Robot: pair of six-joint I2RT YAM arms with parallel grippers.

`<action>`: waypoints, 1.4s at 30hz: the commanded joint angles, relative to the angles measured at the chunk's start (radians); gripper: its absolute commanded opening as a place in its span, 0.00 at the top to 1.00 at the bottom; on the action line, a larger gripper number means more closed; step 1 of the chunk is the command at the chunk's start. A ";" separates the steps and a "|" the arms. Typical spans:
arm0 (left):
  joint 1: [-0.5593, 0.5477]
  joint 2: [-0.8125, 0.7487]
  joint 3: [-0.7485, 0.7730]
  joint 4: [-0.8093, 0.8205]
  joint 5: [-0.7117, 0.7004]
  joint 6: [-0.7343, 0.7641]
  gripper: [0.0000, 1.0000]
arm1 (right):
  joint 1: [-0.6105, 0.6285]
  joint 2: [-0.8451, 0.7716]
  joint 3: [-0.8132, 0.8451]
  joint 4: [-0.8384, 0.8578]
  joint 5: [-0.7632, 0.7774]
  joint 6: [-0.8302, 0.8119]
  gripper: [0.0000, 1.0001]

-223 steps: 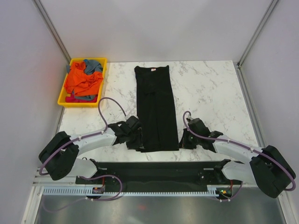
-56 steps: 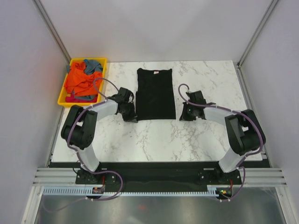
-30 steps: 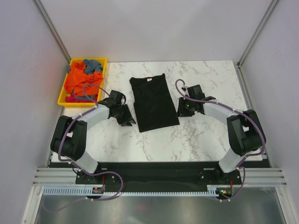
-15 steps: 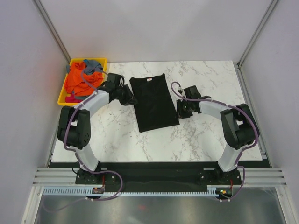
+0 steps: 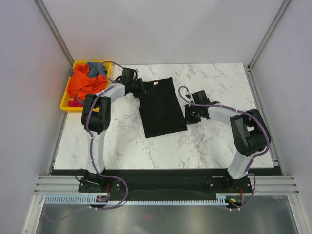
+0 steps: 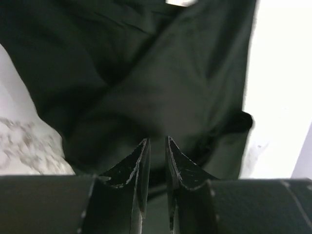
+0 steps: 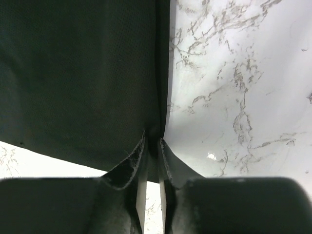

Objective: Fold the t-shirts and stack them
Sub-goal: Fold the tshirt

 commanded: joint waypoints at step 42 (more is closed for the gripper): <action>0.020 -0.231 -0.020 -0.158 0.083 0.015 0.59 | 0.070 -0.482 -0.444 0.123 0.169 0.345 0.80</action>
